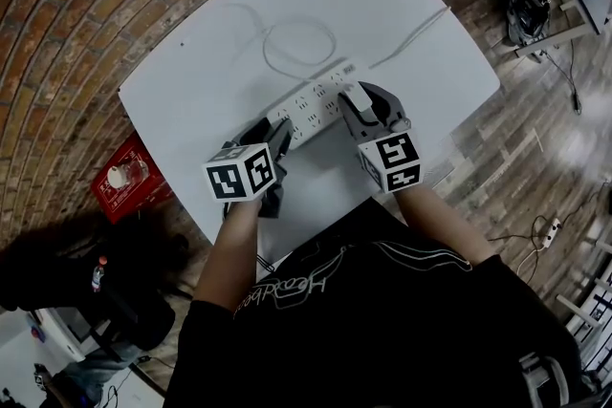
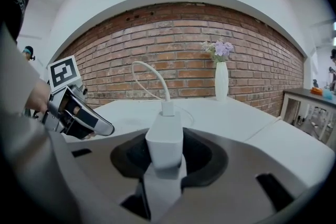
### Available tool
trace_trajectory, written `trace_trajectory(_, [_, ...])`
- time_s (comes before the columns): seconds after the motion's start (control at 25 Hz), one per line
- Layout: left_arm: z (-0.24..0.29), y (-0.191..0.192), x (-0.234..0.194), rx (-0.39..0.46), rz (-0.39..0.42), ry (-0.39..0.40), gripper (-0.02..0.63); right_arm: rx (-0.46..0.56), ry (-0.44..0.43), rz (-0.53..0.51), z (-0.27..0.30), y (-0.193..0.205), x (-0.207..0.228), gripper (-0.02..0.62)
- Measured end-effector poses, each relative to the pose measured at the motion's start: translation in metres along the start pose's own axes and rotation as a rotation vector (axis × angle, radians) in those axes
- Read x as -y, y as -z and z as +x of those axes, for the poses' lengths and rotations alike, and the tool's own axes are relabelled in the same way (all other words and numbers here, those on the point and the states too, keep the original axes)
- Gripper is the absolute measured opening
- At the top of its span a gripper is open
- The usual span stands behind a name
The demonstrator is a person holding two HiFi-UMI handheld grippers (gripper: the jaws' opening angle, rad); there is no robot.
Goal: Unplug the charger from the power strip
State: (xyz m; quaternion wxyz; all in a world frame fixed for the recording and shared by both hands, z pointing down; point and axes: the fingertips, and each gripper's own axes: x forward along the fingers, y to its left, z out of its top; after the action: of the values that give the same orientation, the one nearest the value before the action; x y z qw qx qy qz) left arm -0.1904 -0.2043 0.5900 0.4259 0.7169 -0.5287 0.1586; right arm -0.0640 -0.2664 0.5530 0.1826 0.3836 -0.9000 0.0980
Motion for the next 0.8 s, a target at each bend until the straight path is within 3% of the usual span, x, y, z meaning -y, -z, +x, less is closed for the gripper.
trace_trajectory(0.24, [-0.0003,-0.0001,0.0009,0.003,0.009,-0.033,0.199,-0.018,0.035,-0.043,-0.0002,0.0002,-0.0011,0.117])
trace_trajectory(0.52, [-0.0021,0.0003,0.0013,-0.002,0.021,-0.006,0.199,-0.025,-0.022,0.009,0.0007,-0.0004,-0.0005,0.118])
trace_trajectory(0.8, [-0.0005,0.0003,0.0012,-0.008,0.019,-0.022,0.199,-0.036,0.021,-0.04,-0.0004,-0.0023,-0.0037,0.118])
